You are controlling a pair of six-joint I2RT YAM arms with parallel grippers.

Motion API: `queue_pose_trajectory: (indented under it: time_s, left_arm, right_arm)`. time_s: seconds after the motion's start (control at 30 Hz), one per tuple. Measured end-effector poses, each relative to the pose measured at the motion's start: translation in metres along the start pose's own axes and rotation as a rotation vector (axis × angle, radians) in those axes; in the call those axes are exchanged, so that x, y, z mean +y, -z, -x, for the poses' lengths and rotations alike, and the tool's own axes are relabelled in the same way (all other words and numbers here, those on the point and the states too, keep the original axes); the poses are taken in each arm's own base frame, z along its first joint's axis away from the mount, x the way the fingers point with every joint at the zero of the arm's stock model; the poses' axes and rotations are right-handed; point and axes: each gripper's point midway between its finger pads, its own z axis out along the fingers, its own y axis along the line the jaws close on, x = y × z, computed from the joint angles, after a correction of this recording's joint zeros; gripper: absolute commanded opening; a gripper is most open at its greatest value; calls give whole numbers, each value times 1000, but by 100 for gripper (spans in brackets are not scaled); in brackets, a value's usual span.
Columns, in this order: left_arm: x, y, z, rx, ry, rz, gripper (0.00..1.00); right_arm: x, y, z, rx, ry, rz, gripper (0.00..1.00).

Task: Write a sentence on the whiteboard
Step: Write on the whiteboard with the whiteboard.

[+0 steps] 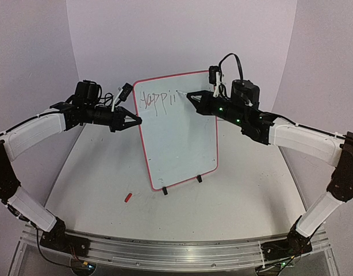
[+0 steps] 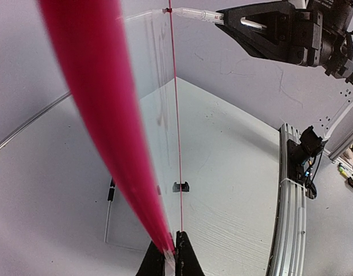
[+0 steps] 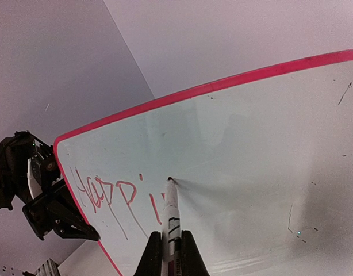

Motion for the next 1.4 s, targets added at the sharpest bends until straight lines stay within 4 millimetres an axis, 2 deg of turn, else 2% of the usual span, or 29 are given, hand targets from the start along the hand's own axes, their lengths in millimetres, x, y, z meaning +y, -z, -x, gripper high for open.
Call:
queue_pose_trajectory:
  time_s: [0.47, 0.77, 0.9, 1.07, 1.2, 1.4]
  left_arm:
    - [1, 0, 0, 1, 5, 4, 0]
    - [1, 0, 0, 0, 8, 5, 0]
    - [1, 0, 0, 0, 7, 5, 0]
    - [-1, 0, 0, 0, -2, -1, 0]
    - [-2, -1, 0, 1, -4, -3, 0]
    - [-2, -1, 0, 1, -4, -4, 0]
  right_arm:
    - [-7, 1, -3, -13, -13, -31, 0]
    - [-17, 9, -27, 38, -46, -53, 0]
    - [-18, 11, -31, 48, -53, -55, 0]
    - [-16, 19, -29, 49, -52, -52, 0]
    - [-12, 29, -19, 26, -45, -48, 0]
    - [-12, 31, -13, 5, -26, -52, 0]
